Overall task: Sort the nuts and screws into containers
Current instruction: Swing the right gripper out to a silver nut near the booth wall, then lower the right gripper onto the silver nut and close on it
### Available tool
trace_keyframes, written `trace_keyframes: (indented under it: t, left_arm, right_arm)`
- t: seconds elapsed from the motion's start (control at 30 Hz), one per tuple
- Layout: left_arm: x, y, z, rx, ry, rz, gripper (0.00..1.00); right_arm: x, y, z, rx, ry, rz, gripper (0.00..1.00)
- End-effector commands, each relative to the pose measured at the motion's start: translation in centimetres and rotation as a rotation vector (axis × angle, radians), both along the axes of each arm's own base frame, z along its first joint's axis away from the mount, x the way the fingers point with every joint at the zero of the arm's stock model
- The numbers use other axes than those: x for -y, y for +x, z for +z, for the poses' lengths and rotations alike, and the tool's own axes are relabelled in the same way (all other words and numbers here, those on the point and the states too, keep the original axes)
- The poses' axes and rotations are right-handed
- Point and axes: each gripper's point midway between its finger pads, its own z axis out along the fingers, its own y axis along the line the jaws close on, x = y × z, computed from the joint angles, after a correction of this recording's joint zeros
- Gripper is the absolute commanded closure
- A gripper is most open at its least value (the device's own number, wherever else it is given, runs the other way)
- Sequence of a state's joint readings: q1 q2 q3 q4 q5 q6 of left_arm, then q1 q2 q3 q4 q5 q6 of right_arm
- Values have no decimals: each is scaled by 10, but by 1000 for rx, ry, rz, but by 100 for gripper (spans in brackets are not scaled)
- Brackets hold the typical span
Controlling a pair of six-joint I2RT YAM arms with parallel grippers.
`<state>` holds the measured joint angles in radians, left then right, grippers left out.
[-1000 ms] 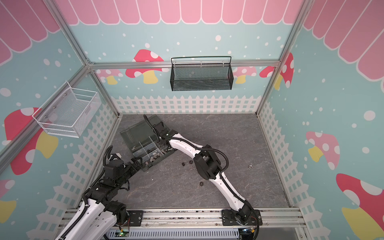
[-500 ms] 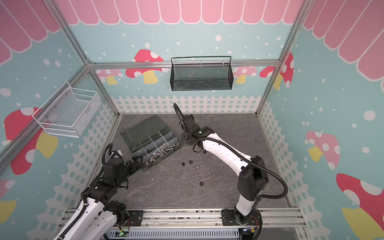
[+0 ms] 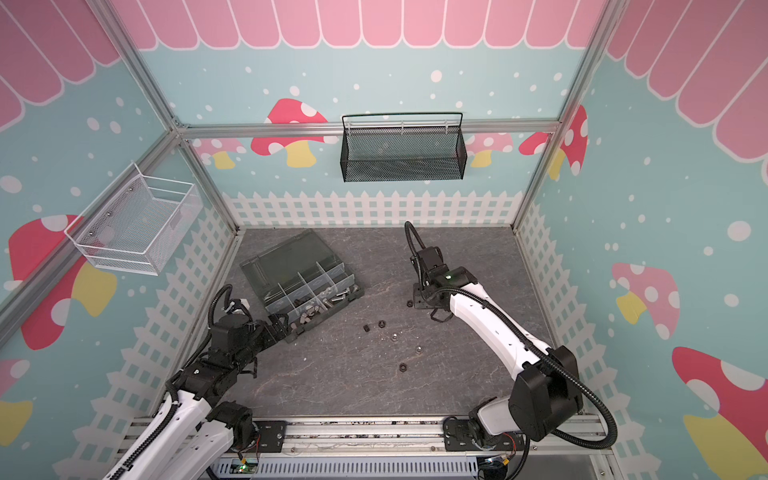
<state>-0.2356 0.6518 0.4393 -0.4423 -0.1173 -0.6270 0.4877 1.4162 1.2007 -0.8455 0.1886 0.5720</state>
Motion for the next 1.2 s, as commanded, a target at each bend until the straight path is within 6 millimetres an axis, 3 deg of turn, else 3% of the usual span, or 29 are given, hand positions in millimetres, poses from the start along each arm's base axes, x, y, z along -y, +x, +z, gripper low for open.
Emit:
trace_keyframes:
  t: [0.0,0.1,0.53,0.73,1.0,1.17]
  left_arm:
    - [2,7,3,15,22,-24,0]
    - [6,14,5,21,16,-44,0]
    - [18,26,6,22,-2,-90,0]
    - [14,23,4,29,13,-82,0]
    - [15,27,-3,19,19,-84,0]
    - [17,30,-8,11,16,-88,0]
  right_arm:
    - [9,-15,-13,-53,7,-51,51]
    - [30,-22,-23,-70,-9,-138,50]
    - [160,-52,-64,-126,47,-586,46]
    - [192,-47,-85,-149,140,-684,49]
    - [231,-43,-110,-194,110,-773,48]
    - [242,-36,-118,-196,102,-790,48]
